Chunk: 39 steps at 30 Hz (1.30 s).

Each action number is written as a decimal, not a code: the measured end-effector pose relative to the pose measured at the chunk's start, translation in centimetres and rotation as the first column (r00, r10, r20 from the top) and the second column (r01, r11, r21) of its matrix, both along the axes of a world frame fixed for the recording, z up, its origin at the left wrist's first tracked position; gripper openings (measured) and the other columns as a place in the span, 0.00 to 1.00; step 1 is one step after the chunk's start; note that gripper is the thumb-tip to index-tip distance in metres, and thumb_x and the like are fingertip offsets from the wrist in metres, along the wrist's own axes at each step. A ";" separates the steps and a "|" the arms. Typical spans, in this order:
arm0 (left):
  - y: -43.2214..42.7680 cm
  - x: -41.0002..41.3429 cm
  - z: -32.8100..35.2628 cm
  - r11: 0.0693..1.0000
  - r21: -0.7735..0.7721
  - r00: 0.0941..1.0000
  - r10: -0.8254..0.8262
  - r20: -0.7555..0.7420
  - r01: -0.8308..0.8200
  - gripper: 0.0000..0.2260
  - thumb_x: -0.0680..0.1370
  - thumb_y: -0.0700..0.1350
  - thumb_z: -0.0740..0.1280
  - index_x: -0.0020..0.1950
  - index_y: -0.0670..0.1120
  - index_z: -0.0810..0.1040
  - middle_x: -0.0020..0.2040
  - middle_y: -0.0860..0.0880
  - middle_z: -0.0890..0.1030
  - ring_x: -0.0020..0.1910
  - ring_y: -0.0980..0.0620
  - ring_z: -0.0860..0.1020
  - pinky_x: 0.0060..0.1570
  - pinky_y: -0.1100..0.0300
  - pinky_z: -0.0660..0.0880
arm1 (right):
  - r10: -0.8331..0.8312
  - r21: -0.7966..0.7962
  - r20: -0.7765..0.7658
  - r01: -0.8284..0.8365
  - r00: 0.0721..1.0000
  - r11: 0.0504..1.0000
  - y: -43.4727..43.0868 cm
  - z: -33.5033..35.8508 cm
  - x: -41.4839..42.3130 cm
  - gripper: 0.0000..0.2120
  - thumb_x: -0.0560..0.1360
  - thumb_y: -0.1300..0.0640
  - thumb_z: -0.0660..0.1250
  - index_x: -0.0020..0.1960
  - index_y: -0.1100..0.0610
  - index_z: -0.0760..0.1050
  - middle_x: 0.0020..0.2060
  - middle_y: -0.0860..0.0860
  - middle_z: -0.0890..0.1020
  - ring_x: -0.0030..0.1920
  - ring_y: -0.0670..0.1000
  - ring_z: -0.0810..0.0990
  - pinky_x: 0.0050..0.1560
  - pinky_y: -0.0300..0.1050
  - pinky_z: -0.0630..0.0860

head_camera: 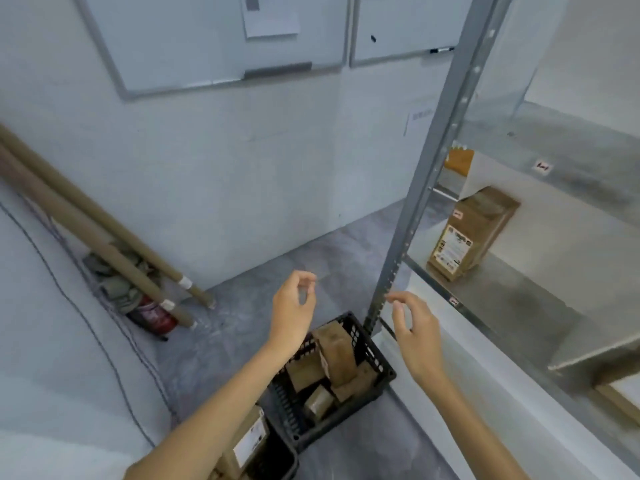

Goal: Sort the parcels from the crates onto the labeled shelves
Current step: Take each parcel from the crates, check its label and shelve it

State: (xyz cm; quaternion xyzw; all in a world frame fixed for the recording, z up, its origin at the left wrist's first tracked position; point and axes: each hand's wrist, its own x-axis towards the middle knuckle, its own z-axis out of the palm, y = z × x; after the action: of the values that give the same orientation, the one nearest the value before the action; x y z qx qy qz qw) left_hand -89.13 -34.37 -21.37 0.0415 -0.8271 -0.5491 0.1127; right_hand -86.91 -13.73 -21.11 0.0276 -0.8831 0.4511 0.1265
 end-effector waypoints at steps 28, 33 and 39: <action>-0.9 -16.1 -38.1 0.945 0.135 0.553 0.056 0.831 -0.299 0.16 0.81 0.38 0.56 0.69 0.44 0.69 0.68 0.45 0.71 0.66 0.47 0.70 0.56 0.63 0.68 | -0.005 0.064 0.786 -0.073 0.618 0.995 0.6 -38.7 -24.8 0.15 0.81 0.57 0.55 0.63 0.60 0.74 0.59 0.59 0.77 0.59 0.58 0.75 0.48 0.42 0.66; 1.3 -19.3 -50.8 0.907 0.216 0.505 -0.004 0.863 -0.361 0.22 0.81 0.36 0.54 0.76 0.44 0.58 0.73 0.45 0.65 0.71 0.47 0.65 0.68 0.58 0.64 | 0.029 -0.024 0.864 -0.015 0.503 1.000 -0.5 -51.9 -27.8 0.22 0.81 0.54 0.57 0.73 0.60 0.63 0.69 0.58 0.69 0.68 0.58 0.69 0.62 0.47 0.68; 4.8 -21.2 -60.6 0.784 0.375 0.495 -0.101 0.863 -0.494 0.25 0.80 0.33 0.55 0.75 0.48 0.59 0.72 0.48 0.67 0.67 0.48 0.69 0.57 0.64 0.71 | 0.059 -0.099 0.847 0.047 0.528 0.994 -1.7 -63.1 -29.0 0.23 0.81 0.48 0.57 0.73 0.56 0.63 0.66 0.58 0.72 0.64 0.58 0.72 0.58 0.48 0.70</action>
State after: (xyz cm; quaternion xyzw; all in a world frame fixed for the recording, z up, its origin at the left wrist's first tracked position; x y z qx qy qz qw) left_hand -110.33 -29.55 -81.96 0.4363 -0.5515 -0.6625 -0.2582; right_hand -115.89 -15.43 -84.17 -0.1988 -0.8070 0.4558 -0.3185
